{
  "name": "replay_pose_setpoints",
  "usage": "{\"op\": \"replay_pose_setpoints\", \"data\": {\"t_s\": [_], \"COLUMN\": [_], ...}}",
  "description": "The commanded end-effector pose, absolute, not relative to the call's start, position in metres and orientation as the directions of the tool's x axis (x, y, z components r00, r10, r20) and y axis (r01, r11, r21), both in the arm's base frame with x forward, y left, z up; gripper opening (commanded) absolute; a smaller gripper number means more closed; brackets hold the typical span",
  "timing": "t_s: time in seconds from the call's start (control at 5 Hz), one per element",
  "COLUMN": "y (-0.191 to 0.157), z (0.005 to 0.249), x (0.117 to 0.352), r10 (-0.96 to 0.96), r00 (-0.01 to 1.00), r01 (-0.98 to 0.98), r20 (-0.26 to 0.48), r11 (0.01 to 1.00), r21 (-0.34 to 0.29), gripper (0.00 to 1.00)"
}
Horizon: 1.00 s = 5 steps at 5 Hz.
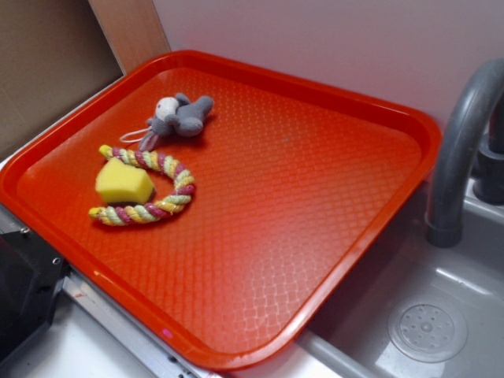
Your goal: Grab the green sponge.
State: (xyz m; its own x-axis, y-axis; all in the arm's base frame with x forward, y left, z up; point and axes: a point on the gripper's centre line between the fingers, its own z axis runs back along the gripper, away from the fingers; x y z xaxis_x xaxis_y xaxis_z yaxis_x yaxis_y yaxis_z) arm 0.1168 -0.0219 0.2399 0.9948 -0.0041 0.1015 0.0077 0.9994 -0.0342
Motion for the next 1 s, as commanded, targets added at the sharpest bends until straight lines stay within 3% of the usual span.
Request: {"op": "replay_pose_setpoints", "data": {"t_s": [0.0,0.2,0.6,0.8], "y": [-0.022,-0.007,0.0,-0.004], "z": [0.24,0.219,0.18,0.137], "x": [0.117,0.128,0.163,0.181], "r10": [-0.004,-0.25,-0.667,-0.778], "r00": [0.995,0.955,0.705,0.605], "r01": [0.008,0.256,0.661,0.742], "r20": [0.102,0.16,0.241,0.168], "r11": [0.999,0.967,0.741,0.628], "r21": [-0.034,-0.012,0.117,0.235], "gripper": [1.0,1.0,1.0,1.0]}}
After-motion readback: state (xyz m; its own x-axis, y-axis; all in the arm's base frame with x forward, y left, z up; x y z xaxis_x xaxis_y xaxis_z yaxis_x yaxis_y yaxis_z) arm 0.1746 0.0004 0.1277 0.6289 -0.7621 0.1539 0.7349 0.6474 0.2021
